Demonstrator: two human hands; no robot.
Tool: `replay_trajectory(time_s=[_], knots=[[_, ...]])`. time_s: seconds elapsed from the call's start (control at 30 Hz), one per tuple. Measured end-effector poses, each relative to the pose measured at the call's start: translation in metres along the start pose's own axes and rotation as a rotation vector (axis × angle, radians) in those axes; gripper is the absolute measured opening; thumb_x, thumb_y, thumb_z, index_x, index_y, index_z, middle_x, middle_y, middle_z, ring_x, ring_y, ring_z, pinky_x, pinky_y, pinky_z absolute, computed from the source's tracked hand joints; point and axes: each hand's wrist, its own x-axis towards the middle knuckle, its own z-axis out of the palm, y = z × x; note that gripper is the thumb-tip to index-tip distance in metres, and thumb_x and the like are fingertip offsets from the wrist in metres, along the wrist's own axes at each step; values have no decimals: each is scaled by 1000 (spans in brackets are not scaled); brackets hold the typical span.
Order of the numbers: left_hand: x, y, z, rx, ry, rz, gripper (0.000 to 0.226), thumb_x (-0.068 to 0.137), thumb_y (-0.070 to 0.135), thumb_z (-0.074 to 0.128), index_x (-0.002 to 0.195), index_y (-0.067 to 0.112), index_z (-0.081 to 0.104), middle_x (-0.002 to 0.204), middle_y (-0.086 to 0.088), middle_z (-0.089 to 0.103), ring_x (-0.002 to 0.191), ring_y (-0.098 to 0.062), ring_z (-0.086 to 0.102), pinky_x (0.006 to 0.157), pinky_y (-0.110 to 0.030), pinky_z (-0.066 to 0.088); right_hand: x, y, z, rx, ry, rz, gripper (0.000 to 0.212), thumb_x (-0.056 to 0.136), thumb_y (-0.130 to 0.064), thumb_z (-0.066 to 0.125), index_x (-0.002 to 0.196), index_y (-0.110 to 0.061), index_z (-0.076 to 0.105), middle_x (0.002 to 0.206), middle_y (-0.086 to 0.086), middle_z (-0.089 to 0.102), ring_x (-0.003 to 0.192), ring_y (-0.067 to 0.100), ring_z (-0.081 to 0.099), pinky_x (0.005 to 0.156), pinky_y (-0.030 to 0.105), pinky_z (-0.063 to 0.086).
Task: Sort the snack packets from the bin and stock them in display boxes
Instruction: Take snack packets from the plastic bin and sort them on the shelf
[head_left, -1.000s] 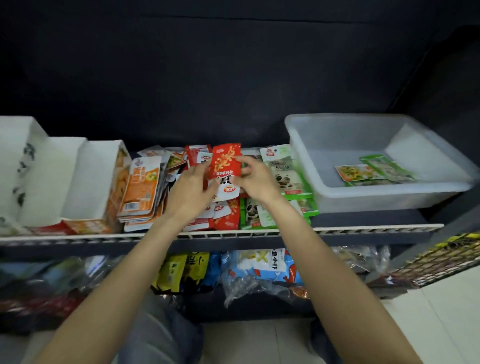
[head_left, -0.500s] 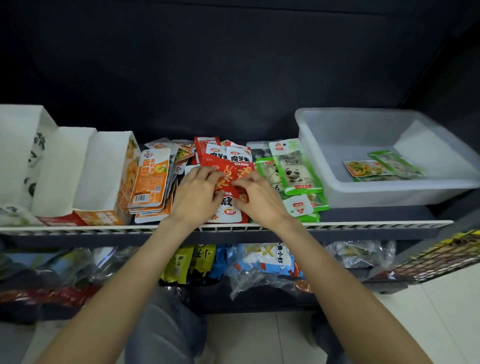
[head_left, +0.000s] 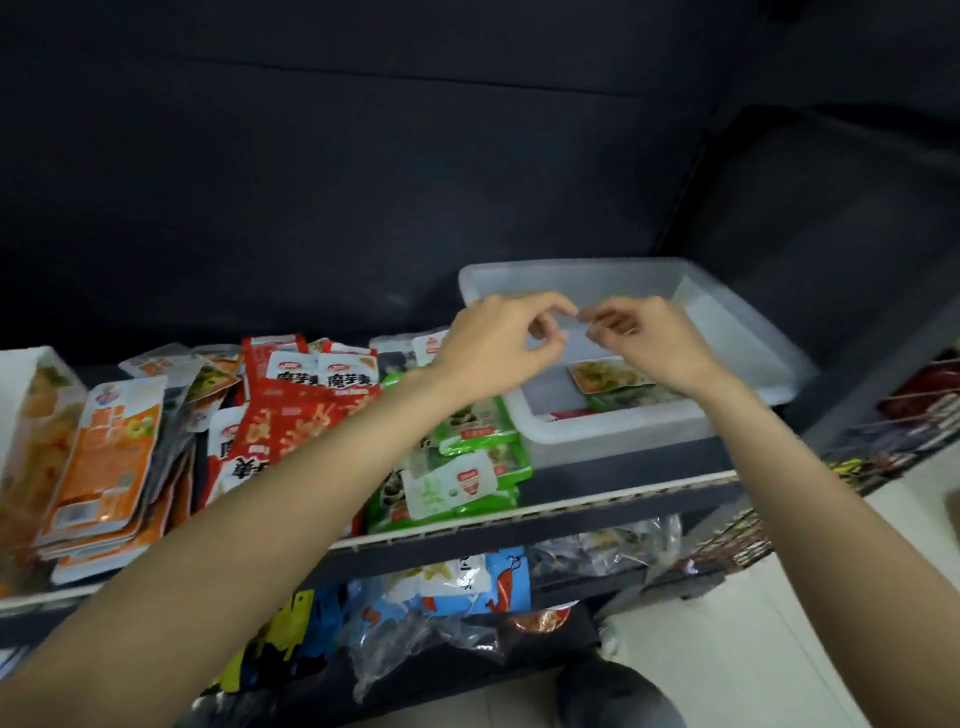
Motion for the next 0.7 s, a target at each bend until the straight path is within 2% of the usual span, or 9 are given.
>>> replay_trajectory(time_s=[0.13,0.23,0.37,0.5,0.6,0.7], knots=[[71,0,56,54,-231,37,47,87,30,61,132,25,48,117,7,62,106,-14,58,88,-32,47,34,74,-17,-240,-68,194,28,85,-17,65,112,-17,68,113,5,68,103,21,62,86,24,43],[109,-8,95,224,-414,17,61,86,39,63,138,20,39,136,-2,51,121,-22,51,96,-32,41,52,107,-18,-371,-235,306,47,85,-32,67,129,-19,56,133,7,55,118,24,52,95,27,40],[131,-15,132,410,-568,58,68,85,48,61,141,20,34,140,-6,46,123,-27,48,96,-34,41,65,131,-7,-434,-449,395,75,80,-41,72,142,-18,38,139,9,47,122,27,49,100,30,41],[132,-21,151,487,-648,107,65,83,49,63,136,21,40,134,-6,52,116,-27,53,85,-32,42,71,135,1,-453,-530,394,74,76,-40,75,139,-16,42,131,10,54,113,27,55,97,34,46],[131,-26,154,534,-625,98,62,80,53,64,130,21,45,125,-5,58,110,-27,56,77,-32,41,71,131,2,-514,-506,348,63,80,-38,72,133,-12,51,126,11,57,109,27,57,93,32,47],[136,-23,138,557,-410,90,62,77,52,67,124,18,44,118,-6,60,105,-29,58,77,-35,44,65,121,-2,-578,-441,307,44,85,-32,65,123,-12,59,120,11,60,104,28,59,87,31,48]])
